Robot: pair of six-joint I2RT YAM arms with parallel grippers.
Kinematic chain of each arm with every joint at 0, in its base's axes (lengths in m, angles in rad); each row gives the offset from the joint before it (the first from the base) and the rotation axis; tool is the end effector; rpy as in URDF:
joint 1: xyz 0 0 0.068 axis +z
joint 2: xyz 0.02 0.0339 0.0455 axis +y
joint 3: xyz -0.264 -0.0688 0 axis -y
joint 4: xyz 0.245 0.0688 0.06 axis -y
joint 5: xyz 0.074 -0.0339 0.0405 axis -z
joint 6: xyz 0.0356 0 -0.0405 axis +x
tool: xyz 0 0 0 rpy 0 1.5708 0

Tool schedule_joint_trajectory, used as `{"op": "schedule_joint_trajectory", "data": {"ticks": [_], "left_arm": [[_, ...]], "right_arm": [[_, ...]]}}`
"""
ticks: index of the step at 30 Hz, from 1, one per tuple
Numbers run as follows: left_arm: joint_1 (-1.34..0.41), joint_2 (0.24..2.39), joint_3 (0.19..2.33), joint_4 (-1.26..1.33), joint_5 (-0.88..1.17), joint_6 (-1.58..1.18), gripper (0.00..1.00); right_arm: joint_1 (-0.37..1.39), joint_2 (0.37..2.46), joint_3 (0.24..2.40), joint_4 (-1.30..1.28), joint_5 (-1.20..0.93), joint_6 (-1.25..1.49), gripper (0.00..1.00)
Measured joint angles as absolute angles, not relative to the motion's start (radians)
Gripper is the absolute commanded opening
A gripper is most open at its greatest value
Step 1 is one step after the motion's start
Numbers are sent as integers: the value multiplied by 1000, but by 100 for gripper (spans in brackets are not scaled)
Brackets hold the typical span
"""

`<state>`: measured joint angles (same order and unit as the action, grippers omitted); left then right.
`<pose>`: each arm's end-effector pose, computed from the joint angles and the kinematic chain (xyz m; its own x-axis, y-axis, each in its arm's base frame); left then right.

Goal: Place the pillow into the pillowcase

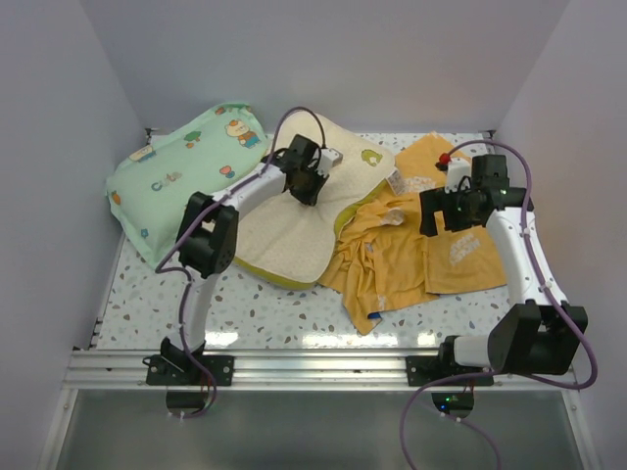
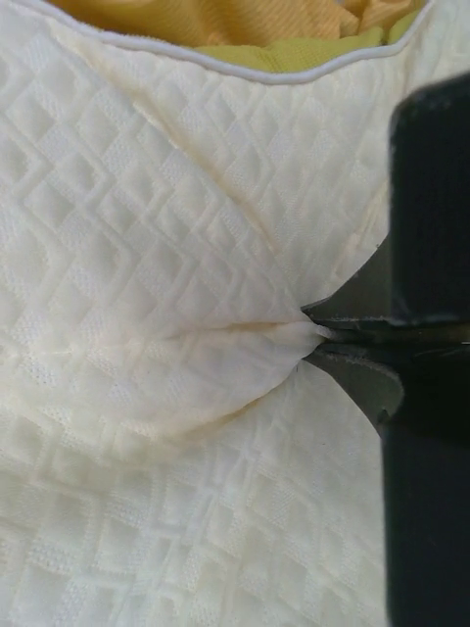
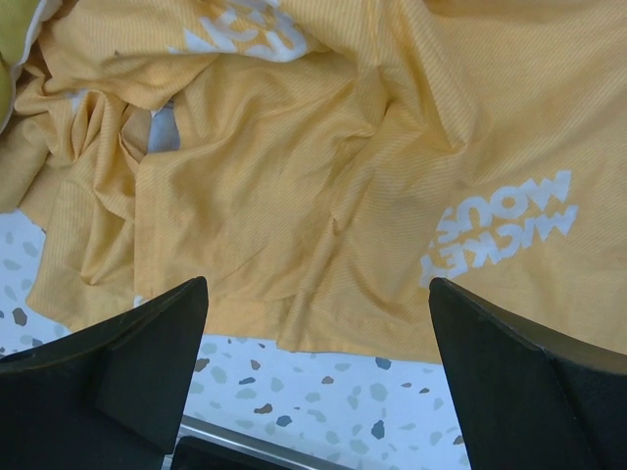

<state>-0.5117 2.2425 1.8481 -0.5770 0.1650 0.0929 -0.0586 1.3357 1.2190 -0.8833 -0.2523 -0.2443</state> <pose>0.4288 -0.2475 0.1913 -0.6645 0.4781 -0.5743 0.6282 0.7737 -0.0827 0.2675 -0.0068 0.3100 -0.7962 -0.1879 -0.5751 -0.2788 0.9576 0.0731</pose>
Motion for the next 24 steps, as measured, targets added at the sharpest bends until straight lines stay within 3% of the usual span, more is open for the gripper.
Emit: {"op": "schedule_joint_trajectory", "data": {"ticks": [14,20,24], "left_arm": [[-355,1877,2051,-1151,257,632,0],[-163,1534,1812,-1195,210,883,0],[-121,1398,1610,-1179,174,960,0]], "right_arm": [[-68,1338,1219,-886,-356,-265,98],[-63,1391,1225,-868,-406,-267,87],[-36,1549,1341,-816,-364,-237,84]]}}
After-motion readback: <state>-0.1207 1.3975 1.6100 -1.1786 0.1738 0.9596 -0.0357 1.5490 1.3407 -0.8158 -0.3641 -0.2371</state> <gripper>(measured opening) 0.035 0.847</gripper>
